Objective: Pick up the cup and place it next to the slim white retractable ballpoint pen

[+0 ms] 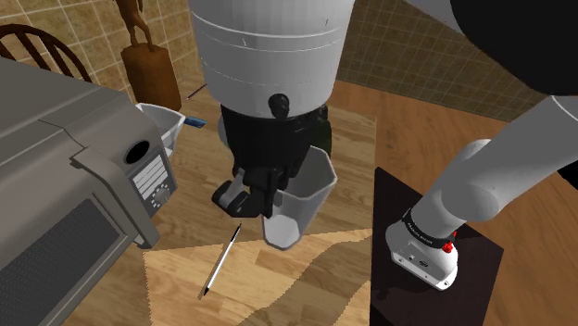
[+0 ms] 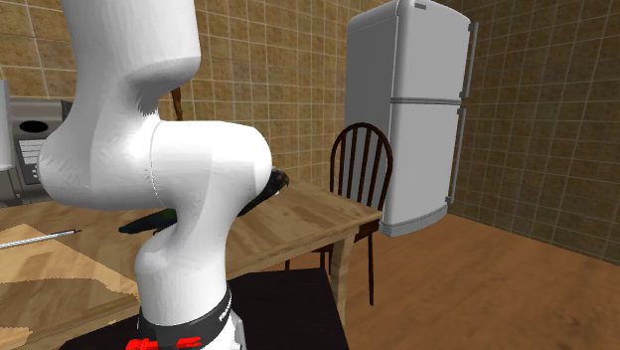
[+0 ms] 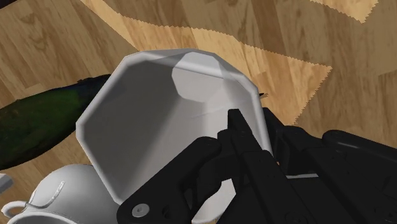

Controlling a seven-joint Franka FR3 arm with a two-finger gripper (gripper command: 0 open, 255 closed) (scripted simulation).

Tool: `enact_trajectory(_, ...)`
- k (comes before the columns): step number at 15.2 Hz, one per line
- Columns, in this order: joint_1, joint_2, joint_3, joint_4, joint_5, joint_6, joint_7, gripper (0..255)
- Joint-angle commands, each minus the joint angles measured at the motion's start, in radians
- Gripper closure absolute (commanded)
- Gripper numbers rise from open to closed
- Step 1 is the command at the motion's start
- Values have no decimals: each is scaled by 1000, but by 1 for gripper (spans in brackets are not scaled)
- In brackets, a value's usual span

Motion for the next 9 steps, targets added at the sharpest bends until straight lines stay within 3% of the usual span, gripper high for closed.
enact_trajectory(1,3,-9,-3,-30,7,26,-4,255)
enact_trajectory(9,10,-18,4,-143,18,132,-7,255)
